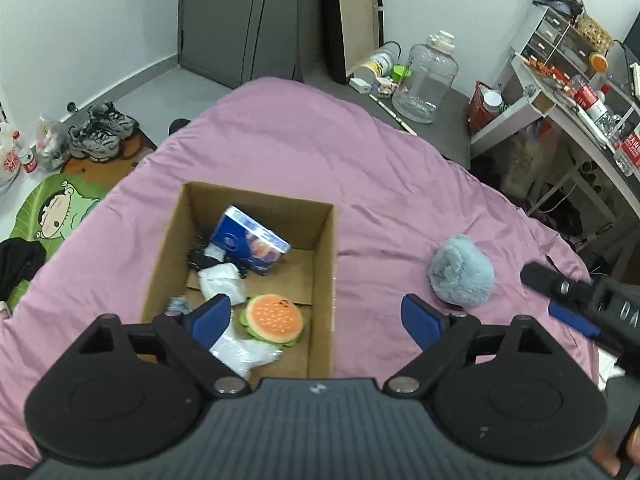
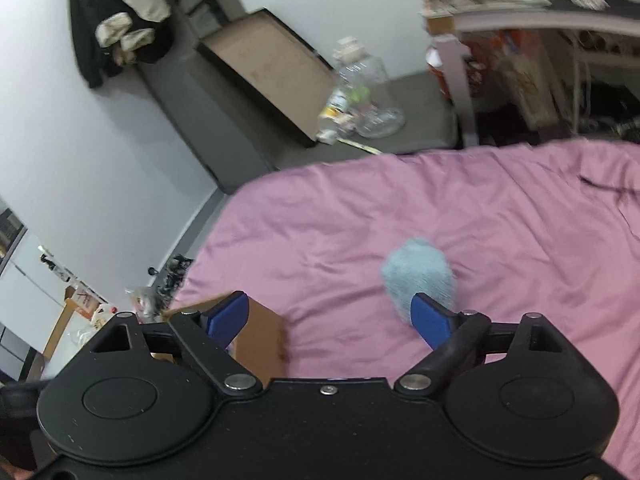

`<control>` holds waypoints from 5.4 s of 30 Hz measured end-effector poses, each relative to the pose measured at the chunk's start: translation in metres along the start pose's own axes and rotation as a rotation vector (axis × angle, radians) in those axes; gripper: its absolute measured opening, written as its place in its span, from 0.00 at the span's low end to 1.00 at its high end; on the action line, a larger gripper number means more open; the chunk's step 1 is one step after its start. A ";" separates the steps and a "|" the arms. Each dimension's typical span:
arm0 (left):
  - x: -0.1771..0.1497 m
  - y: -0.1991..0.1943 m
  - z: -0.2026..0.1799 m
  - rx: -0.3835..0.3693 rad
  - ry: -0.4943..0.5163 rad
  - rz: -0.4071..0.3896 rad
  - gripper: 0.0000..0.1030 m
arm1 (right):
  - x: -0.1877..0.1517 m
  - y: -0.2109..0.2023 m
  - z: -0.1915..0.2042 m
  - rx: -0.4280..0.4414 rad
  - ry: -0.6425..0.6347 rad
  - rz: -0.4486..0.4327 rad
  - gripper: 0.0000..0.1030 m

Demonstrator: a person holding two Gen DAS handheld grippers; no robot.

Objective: Organize soft objects
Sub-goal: 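Move both tools to the grey fluffy plush and close on it, then carry the grey fluffy plush with both tools over the box, then open both tools to drop the grey fluffy plush into the box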

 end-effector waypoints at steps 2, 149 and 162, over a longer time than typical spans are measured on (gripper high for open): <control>0.001 0.005 -0.011 0.005 0.020 -0.007 0.88 | -0.003 0.001 -0.013 -0.010 -0.001 0.002 0.85; 0.014 0.050 0.074 -0.195 -0.228 0.023 0.23 | -0.077 0.094 0.119 0.242 0.050 0.123 0.27; 0.012 0.038 0.074 -0.071 -0.184 0.040 0.35 | -0.067 0.074 0.099 0.198 0.040 0.109 0.39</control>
Point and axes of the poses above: each gripper's, at about its wrist camera, not at the fingertips, and y roughly the way its jaws point, z to its left, x to its top, the point moved 8 cm from there along y, roughly the way its jaws point, and after that the axes turned 9 degrees about x, right-handed, at the moved point
